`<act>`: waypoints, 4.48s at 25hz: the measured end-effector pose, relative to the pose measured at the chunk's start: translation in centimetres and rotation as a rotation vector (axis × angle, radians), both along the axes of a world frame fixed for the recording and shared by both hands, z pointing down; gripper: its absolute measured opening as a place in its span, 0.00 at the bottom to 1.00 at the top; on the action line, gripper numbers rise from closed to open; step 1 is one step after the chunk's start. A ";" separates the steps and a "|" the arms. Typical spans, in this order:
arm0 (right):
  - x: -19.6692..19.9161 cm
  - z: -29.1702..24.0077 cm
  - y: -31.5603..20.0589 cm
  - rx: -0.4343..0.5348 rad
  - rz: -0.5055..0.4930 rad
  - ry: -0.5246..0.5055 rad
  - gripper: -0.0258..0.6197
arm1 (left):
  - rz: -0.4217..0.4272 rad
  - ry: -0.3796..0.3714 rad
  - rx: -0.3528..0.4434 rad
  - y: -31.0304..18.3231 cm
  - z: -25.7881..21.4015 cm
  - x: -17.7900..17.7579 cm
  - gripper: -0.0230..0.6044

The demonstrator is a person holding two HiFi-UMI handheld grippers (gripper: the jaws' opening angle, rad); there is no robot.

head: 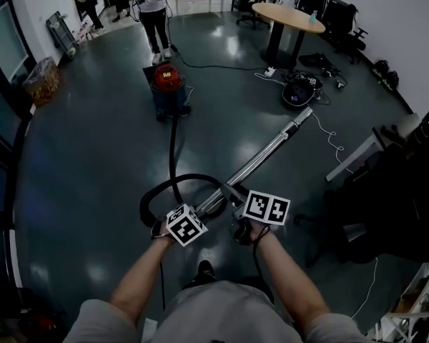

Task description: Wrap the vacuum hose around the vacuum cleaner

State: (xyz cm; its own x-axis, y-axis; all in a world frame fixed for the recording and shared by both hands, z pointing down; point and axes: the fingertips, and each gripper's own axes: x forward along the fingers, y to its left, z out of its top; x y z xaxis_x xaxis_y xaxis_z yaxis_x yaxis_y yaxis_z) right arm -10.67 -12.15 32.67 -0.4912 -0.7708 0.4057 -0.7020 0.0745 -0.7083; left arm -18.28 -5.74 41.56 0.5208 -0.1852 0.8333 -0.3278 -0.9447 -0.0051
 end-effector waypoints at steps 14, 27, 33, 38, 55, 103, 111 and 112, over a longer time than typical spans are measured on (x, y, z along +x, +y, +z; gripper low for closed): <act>2.5 2.7 -11.4 0.001 0.262 -0.243 0.42 | -0.119 0.034 -0.074 -3.2 2.3 2.7 0.22; 3.2 0.9 -21.3 0.007 0.011 -0.255 0.20 | -0.362 0.146 -0.123 -10.6 -0.1 7.7 0.22; 2.8 1.3 -22.6 -0.017 -0.101 -0.258 0.18 | -0.449 0.164 -0.159 -11.3 0.1 9.4 0.22; 1.3 -0.2 -22.9 0.028 -0.193 -0.230 0.18 | -0.511 0.169 -0.146 -12.1 0.2 9.5 0.21; 3.1 1.6 -23.6 -0.027 -0.164 -0.255 0.19 | -0.545 0.181 -0.140 -13.7 0.1 11.5 0.20; -10.2 -0.6 -29.9 0.122 -0.613 0.510 0.12 | 0.023 0.139 0.393 -31.5 -13.2 -5.8 0.31; -13.3 2.4 -29.2 0.131 -0.917 0.682 0.12 | 0.010 0.034 0.587 -34.8 -15.9 -7.9 0.31; -13.3 2.8 -29.1 0.126 -0.950 0.688 0.12 | 0.006 0.024 0.591 -34.9 -15.9 -7.8 0.31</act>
